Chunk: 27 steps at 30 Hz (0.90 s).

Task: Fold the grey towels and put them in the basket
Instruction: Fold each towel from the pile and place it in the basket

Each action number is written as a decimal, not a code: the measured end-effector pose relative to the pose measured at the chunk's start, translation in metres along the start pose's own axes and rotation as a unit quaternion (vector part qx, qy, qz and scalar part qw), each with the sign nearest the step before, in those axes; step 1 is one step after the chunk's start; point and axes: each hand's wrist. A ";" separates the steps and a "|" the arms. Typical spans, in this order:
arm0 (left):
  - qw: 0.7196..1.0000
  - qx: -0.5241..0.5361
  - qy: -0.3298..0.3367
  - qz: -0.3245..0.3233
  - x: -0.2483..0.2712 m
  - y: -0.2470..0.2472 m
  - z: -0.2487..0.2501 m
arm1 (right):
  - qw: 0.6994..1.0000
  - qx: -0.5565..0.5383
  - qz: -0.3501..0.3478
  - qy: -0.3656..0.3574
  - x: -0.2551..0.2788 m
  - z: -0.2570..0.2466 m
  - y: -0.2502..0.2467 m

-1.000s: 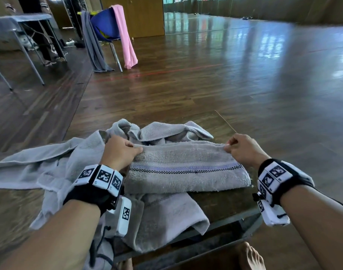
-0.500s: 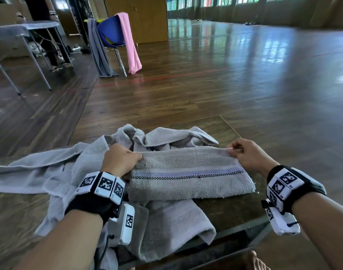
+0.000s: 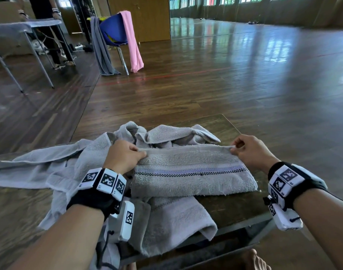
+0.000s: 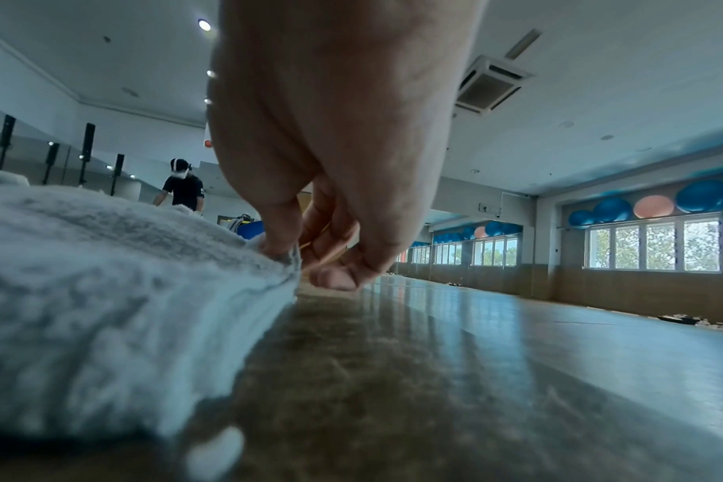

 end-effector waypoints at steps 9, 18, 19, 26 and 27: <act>0.945 0.172 0.179 0.213 0.023 -0.049 0.045 | 0.966 -0.132 0.207 -0.082 0.002 -0.032 -0.063; 0.968 0.123 0.219 -0.014 0.059 -0.056 0.011 | 0.985 -0.059 0.099 -0.125 0.089 0.006 -0.101; 0.970 0.072 0.216 -0.085 0.062 -0.049 0.001 | 0.994 -0.015 0.016 -0.109 0.100 0.016 -0.099; 0.991 -0.016 0.078 -0.104 0.062 -0.020 -0.008 | 0.997 0.064 -0.038 0.008 0.125 0.035 -0.090; 0.991 -0.060 0.072 -0.092 0.060 -0.017 -0.004 | 0.996 0.082 -0.041 0.008 0.125 0.034 -0.088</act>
Point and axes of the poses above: each hand's wrist, its own x-axis away from the middle knuckle, its own y-axis out of the palm, z = x × y, and after that the axes turned 15 degrees about z, right-handed
